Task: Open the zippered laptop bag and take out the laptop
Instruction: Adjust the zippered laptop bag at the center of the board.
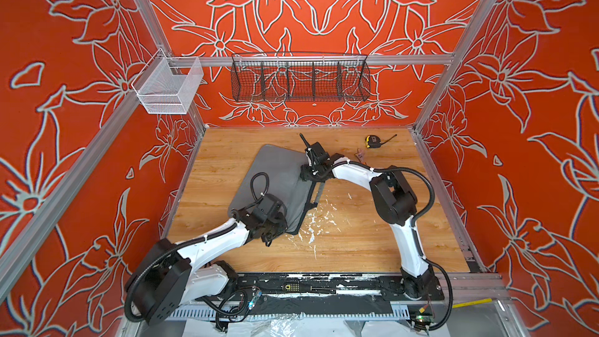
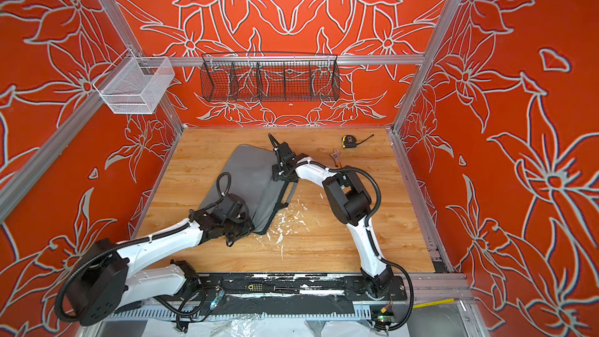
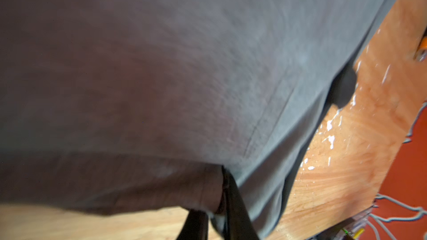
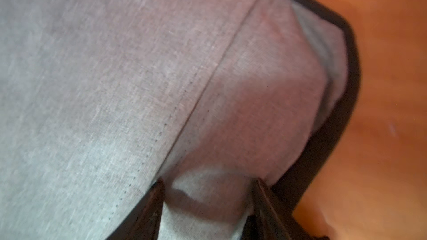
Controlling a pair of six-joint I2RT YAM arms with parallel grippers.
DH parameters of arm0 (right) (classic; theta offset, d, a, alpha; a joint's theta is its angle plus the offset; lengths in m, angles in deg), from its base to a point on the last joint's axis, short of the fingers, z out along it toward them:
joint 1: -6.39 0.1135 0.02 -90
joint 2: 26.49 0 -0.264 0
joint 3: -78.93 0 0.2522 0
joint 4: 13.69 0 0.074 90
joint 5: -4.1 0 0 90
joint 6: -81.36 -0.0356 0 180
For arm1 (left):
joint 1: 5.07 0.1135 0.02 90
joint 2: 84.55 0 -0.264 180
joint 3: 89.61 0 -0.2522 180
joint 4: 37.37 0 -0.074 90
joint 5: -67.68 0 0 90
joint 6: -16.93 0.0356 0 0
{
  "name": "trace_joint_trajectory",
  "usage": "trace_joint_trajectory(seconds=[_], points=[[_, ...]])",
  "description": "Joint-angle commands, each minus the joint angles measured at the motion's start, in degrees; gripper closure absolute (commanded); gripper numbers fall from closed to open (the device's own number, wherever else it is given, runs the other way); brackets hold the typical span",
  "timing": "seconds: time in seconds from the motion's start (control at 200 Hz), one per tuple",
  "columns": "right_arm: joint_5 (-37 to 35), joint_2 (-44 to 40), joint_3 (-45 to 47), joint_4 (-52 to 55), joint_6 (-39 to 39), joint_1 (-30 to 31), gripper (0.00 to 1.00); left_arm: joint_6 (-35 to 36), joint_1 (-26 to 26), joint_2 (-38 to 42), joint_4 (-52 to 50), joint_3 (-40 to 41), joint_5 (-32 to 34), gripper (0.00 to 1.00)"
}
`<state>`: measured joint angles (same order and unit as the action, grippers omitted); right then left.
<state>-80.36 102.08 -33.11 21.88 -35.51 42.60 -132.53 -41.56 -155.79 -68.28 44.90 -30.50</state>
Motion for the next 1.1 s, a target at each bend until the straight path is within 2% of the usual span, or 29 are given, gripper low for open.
trace_joint_trajectory(seconds=[0.0,0.14,0.24,0.32,0.536,0.691,0.826,0.951,1.096], points=[[3.75,6.75,-3.46,8.73,5.77,0.36,0.37,0.73,-4.55,-8.67,2.9,-5.91,0.2,0.81],[5.77,8.54,-9.82,12.27,9.03,0.36,0.37,4.01,-6.93,-21.12,0.6,-17.48,-1.25,0.78],[5.05,6.95,-11.23,14.08,10.06,0.29,0.37,5.32,-7.78,-25.91,-1.02,-22.93,-1.03,0.75],[4.31,3.86,-10.26,14.7,10.25,-0.07,0.36,6.63,-7.81,-26.41,-3.58,-25.05,0.87,0.71],[4.85,-8.25,-3.88,16.01,10.26,-1.88,0.35,12.66,-7.81,-21.71,-13.34,-27.07,8.15,0.5],[4.96,-20.99,8.97,12.85,8.46,-1.59,0.35,19.37,-7.81,-20.06,-14.91,-27.37,4.81,0.47],[-1.02,-33.24,25.79,9.66,1.21,1.14,0.37,20.79,-7.81,-17.33,-14.68,-25.54,3.45,0.47],[-7.99,-41.93,39.89,8.04,-8.06,9.85,0.42,21.1,-7.35,-14.04,-14.61,-23.77,2.5,0.47],[-14.83,-45.38,49.69,4.27,-21.59,22.5,0.47,20.88,-3.77,-10.71,-16.16,-22.41,0.66,0.47]])
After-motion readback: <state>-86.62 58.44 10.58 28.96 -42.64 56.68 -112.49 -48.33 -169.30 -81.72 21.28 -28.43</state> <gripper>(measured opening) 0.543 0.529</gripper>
